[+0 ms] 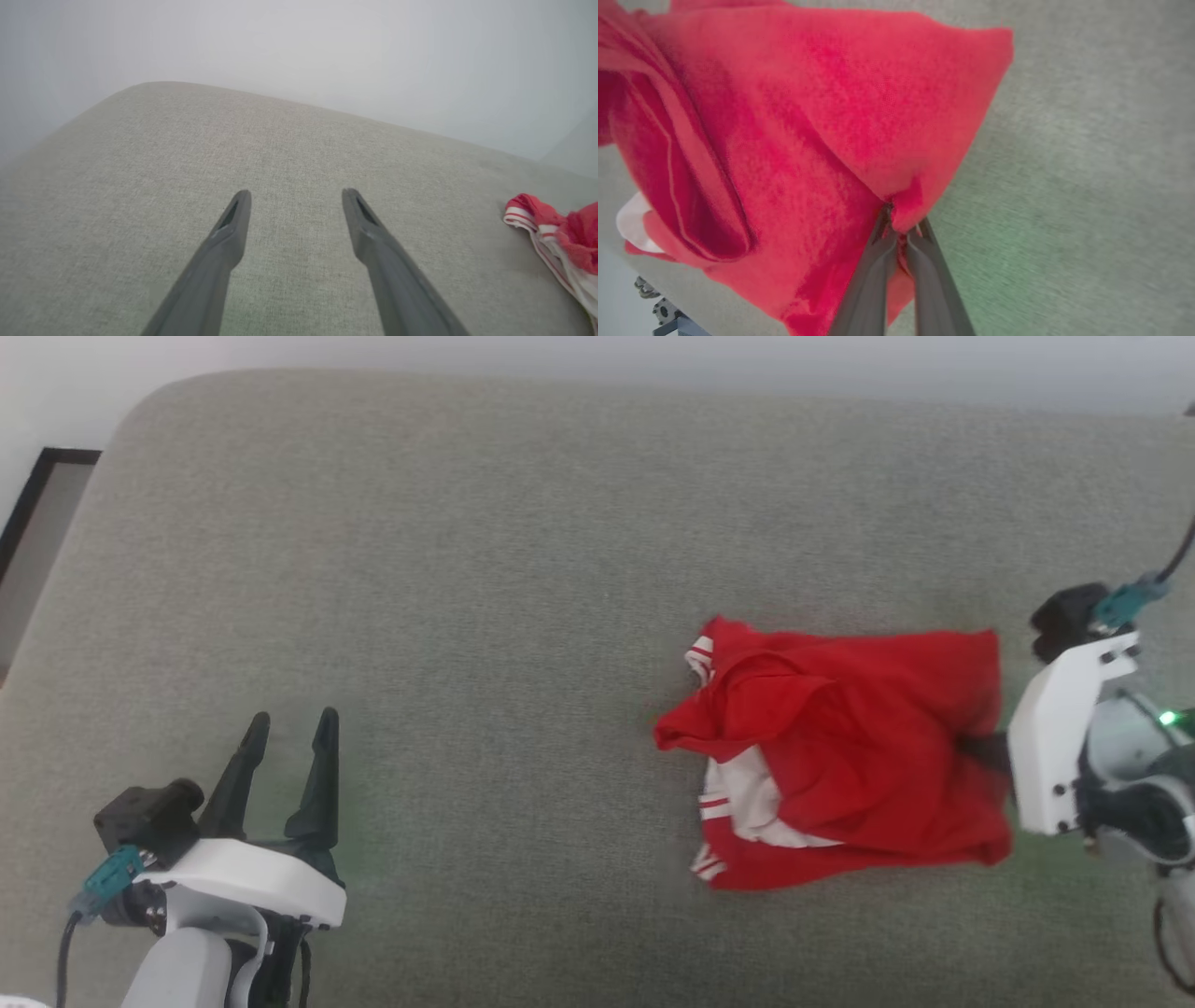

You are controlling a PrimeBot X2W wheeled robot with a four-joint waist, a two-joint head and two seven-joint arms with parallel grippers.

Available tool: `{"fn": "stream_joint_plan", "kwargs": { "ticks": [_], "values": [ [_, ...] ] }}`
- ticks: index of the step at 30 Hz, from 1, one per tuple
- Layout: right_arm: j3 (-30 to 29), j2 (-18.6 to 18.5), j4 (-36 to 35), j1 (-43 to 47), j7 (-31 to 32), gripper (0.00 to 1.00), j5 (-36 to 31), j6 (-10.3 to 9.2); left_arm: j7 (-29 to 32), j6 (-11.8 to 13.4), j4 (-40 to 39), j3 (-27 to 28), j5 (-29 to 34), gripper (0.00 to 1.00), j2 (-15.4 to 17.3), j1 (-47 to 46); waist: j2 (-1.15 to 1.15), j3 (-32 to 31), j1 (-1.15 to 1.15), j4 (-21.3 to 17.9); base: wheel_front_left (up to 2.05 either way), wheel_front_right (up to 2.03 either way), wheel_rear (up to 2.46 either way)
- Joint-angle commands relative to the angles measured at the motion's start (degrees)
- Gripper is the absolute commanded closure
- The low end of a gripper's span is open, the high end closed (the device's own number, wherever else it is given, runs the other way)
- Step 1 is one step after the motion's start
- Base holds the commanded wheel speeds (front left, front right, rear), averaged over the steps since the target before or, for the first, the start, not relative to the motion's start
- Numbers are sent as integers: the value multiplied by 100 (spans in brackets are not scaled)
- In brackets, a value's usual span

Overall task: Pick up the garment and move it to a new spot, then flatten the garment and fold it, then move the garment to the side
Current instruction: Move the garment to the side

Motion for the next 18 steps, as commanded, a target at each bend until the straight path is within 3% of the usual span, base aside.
{"fn": "stream_joint_plan", "kwargs": {
  "ticks": [1, 18],
  "values": [
    [-109, -80, -77, -63, -62, 100, -37, 0, -23, -9, -31, -40, 11, 0, 30, -98, 0, 9, 0, -81, 0, 0, 0],
    [-566, -969, 9, -778, -593, 100, -315, -1, -24, -10, -138, -422, 70, 0, 218, -689, 0, 478, 0, -938, 0, 0, 0]
  ]
}}
